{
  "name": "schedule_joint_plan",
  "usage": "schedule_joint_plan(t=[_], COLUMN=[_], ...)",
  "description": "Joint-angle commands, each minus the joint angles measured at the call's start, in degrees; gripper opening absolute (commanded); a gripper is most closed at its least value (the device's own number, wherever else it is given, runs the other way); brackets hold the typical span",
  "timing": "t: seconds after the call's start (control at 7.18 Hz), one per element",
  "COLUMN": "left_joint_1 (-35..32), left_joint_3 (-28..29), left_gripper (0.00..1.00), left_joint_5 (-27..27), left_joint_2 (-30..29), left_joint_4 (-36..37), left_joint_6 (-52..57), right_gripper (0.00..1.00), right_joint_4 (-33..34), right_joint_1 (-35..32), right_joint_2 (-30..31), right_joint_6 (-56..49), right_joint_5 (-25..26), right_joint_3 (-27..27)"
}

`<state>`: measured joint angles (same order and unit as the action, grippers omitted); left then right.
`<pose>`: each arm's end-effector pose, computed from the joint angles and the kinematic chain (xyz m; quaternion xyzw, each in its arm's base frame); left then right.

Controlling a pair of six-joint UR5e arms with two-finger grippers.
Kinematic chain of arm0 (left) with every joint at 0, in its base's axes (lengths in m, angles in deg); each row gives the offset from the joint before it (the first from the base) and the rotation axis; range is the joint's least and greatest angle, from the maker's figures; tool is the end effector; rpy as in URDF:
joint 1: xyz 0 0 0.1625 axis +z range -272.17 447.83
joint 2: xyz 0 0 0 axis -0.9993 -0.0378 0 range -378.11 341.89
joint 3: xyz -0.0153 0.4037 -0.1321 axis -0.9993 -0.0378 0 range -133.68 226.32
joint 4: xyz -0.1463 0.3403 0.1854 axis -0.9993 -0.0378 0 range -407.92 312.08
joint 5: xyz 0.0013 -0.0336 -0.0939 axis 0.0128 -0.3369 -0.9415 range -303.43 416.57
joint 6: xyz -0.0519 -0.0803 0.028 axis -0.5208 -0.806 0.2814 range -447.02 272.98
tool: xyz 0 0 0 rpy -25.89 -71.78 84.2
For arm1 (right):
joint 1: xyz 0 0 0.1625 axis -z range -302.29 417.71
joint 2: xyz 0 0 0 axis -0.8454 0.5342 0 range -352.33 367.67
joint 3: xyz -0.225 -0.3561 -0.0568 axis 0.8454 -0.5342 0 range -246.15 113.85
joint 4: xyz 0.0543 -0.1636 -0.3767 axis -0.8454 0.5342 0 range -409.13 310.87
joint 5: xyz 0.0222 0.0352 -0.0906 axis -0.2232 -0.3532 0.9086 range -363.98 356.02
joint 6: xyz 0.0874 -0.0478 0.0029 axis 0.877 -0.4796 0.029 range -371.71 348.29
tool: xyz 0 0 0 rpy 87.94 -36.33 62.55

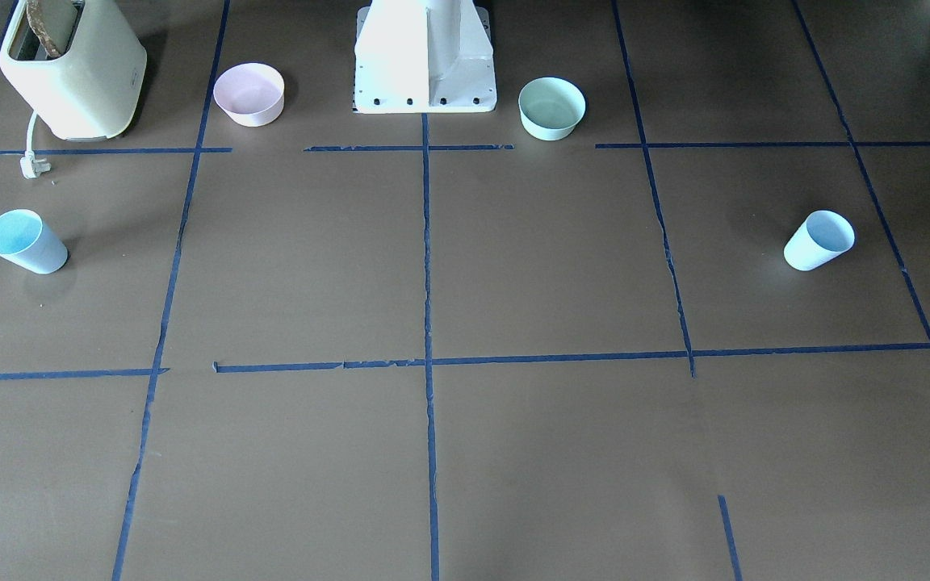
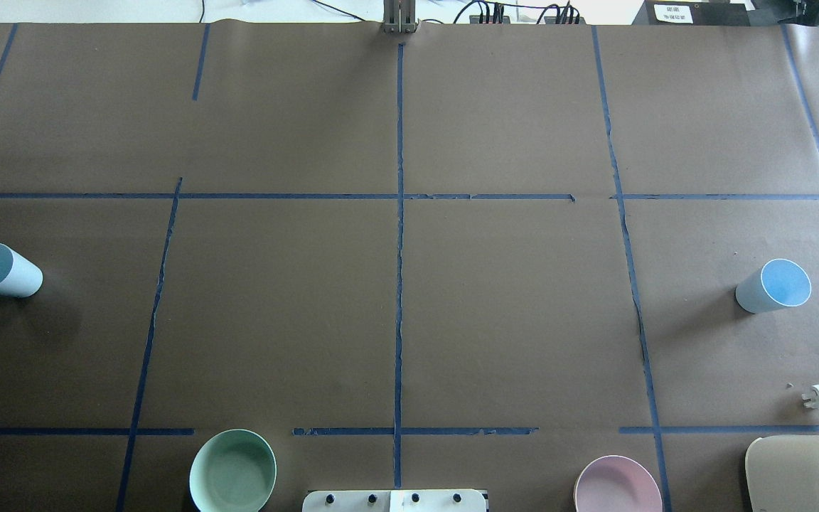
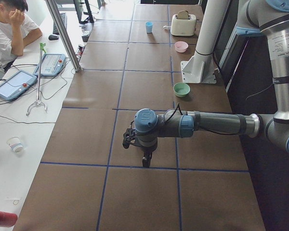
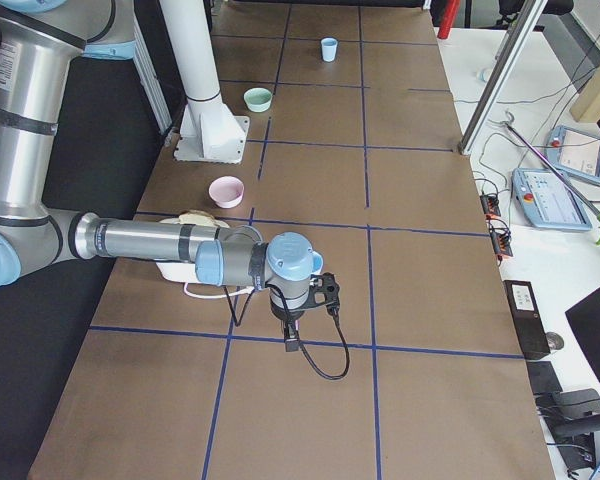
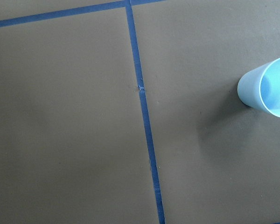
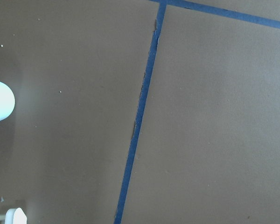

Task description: Stack blue cups with both arms

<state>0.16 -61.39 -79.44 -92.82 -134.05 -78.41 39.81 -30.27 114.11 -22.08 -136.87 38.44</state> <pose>-0.0463 -0.3799 0.6276 0.0098 0.3908 0.0828 0.9167 0.0524 -0.3726 0.6573 0.0203 -0.3651 -0.0980 0.9256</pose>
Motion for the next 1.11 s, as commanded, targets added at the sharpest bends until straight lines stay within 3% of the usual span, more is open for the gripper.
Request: schedule_joint_plan(t=[0.0, 0.42, 0.7, 0.98], left_joint_1=[0.4, 1.5, 1.5, 3.6], left_joint_3=[-0.1, 0.1, 0.3, 5.2], left_gripper=[1.00, 1.00, 1.00, 1.00], left_joint_5=[0.1, 0.5, 0.5, -0.2], left_joint_2=[-0.1, -2.0, -11.7, -14.2], left_joint_4=[0.1, 0.0, -1.3, -2.6], left_joint_6=[-0.1, -0.5, -0.7, -0.4], right_gripper=[1.00, 1.00, 1.00, 1.00], right_joint_4=[-0.1, -0.1, -0.1, 0.0], right_joint_1=[0.0, 0.0, 0.0, 0.0], right_joint_2=[0.0, 0.1, 0.3, 0.3], right_joint_6=[-0.1, -0.2, -0.2, -0.1], right_joint_5=[0.0, -0.8, -1.2, -1.8], right_joint_3=[0.0, 0.0, 0.0, -0.1])
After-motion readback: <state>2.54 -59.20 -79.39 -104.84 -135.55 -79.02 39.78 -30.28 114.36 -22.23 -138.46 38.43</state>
